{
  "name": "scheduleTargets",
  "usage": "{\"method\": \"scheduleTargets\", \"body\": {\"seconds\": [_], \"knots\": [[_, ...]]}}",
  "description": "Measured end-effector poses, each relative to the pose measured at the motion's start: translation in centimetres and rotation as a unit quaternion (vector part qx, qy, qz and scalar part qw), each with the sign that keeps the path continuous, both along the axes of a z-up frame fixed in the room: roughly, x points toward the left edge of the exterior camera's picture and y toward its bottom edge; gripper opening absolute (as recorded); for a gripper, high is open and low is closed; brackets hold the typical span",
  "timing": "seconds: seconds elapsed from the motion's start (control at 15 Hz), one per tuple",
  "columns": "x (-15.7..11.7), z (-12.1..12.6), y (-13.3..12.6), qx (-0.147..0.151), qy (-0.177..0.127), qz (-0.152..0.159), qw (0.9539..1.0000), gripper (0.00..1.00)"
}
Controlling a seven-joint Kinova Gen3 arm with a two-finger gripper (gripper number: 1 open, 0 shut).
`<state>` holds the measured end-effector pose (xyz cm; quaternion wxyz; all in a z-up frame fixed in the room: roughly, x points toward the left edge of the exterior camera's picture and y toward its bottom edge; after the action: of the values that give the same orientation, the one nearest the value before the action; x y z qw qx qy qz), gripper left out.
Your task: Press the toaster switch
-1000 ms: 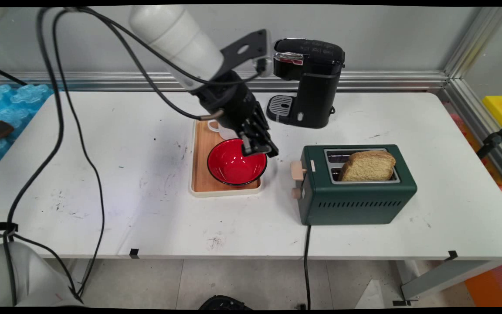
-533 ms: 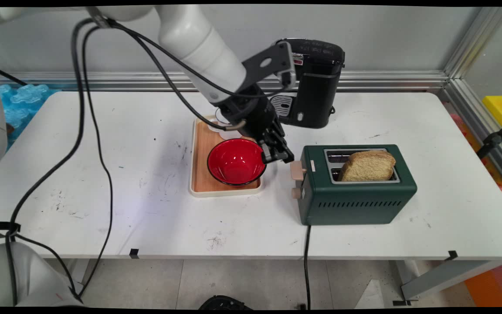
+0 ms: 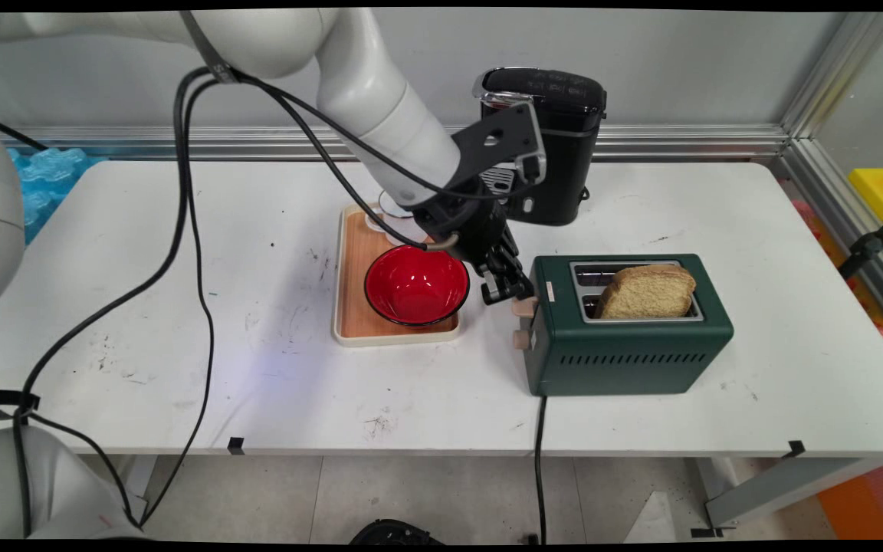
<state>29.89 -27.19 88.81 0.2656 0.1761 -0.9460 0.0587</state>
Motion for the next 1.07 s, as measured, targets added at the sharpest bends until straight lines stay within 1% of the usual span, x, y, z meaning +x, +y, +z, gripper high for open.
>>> {"method": "scheduleTargets", "body": {"seconds": [0.6,1.07], "knots": [[-0.7,-2.8,-0.1,-0.001,-0.011,0.002,0.9999,0.0],[-0.5,-4.8,0.1,-0.002,-0.017,-0.001,0.9998,0.0]]}}
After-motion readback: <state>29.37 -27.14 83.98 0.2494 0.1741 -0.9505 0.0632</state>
